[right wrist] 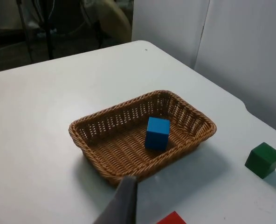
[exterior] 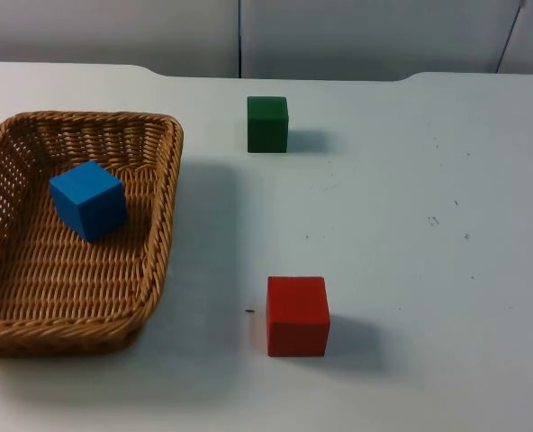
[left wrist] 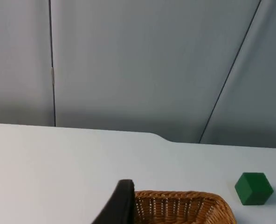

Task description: Pick up the basket with the left hand and place the blue cube into the basket with the right hand.

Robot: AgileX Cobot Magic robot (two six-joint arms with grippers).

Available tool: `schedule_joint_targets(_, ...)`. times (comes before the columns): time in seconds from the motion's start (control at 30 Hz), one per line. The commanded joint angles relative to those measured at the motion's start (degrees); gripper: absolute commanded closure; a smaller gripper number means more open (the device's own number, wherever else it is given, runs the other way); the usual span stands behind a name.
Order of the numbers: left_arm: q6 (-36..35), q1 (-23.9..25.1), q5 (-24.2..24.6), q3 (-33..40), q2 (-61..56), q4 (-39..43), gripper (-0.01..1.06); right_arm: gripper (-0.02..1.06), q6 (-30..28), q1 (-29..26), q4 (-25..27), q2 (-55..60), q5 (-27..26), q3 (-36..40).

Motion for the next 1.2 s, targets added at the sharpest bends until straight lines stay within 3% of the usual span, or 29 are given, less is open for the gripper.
schedule_joint_targets(0.0, -7.7, 0.2, 2.4, 4.3, -8.0, 6.4, 0.13, 0.15, -0.7, 0.1, -0.2, -0.2, -3.0, 3.0)
schedule_joint_targets(0.23, -22.1, 0.2, 8.7, 9.3, -23.8, 20.9, 0.13, 0.15, -0.7, 0.1, 0.2, -0.3, -3.4, 3.9)
schedule_joint_targets(0.37, -34.3, 0.1, 17.3, 9.6, -34.2, 33.4, 0.13, 0.15, -0.7, 0.1, 0.2, -0.3, -2.5, 3.9)
schedule_joint_targets(0.5, -39.5, -1.2, 20.4, 9.7, -40.4, 38.5, 0.13, 0.15, -0.7, 0.1, 0.2, -0.4, -1.2, 3.9)
schedule_joint_targets(0.8, -44.1, -10.6, 30.1, 9.9, -45.4, 47.4, 0.13, 0.15, -2.8, 0.1, 1.3, -6.2, 5.6, 3.9)
schedule_joint_targets(1.17, -43.2, -13.9, 31.4, 15.0, -45.4, 47.8, 0.13, 0.15, -1.4, 0.1, 1.8, -17.0, 16.6, 3.9)
